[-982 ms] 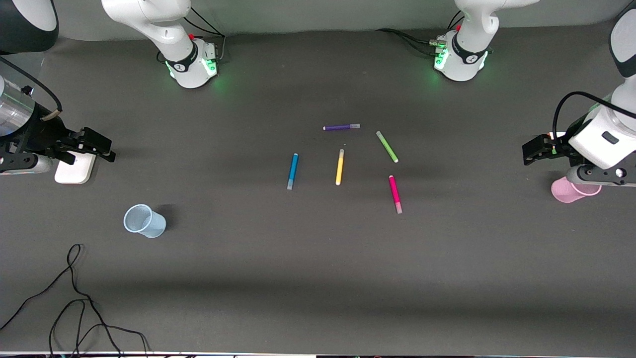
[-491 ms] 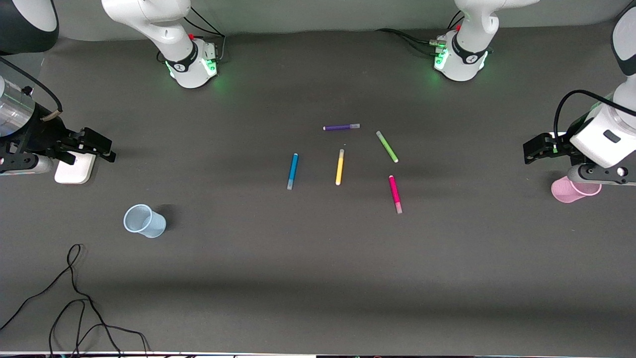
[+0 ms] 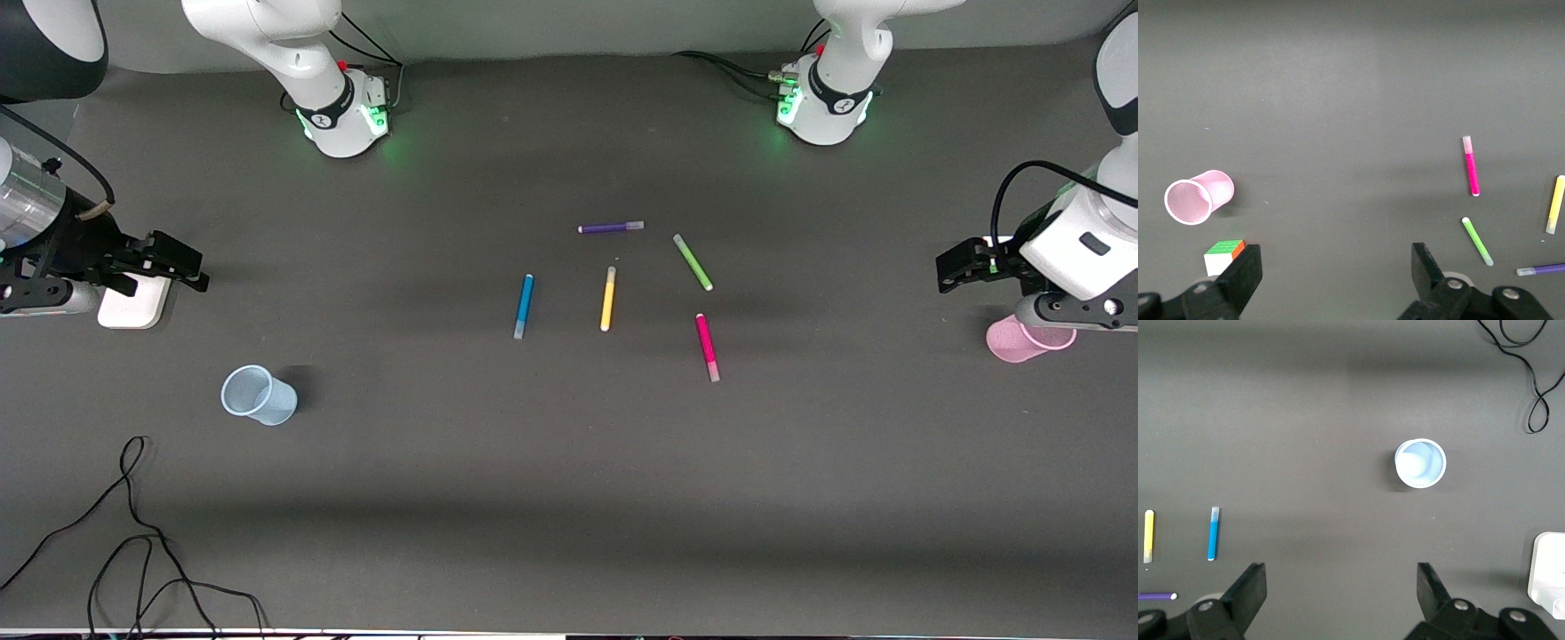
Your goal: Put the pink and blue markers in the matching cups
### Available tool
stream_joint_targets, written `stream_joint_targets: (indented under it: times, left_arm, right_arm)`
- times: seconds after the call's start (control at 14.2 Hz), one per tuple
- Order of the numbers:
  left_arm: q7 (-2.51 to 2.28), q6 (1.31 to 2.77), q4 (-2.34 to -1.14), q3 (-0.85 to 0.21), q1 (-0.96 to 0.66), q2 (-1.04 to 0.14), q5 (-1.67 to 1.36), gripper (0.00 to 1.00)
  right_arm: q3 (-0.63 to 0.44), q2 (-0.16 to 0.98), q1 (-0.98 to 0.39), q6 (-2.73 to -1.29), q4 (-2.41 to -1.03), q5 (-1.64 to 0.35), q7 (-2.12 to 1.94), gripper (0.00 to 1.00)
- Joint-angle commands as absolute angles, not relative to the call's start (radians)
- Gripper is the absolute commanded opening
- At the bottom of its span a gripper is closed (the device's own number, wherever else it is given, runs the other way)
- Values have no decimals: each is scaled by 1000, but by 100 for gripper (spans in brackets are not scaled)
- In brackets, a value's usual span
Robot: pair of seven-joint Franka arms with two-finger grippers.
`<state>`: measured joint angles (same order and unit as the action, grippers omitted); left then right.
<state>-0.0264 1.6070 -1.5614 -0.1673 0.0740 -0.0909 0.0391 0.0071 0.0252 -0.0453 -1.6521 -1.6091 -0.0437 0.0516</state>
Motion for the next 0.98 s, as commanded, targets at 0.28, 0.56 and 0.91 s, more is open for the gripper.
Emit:
stream_joint_targets:
  times: [0.28, 0.56, 0.91]
  left_arm:
    - [-11, 1586, -1566, -170, 80, -81, 37, 100]
    - [-11, 1586, -1566, -170, 78, -80, 37, 100]
    - [-11, 1585, -1566, -170, 78, -80, 37, 100]
  right_arm:
    - [17, 37, -54, -1655, -1597, -28, 41, 100]
    - [18, 38, -61, -1654, -1592, -34, 49, 100]
    - [20, 41, -101, -1654, -1577, -37, 66, 100]
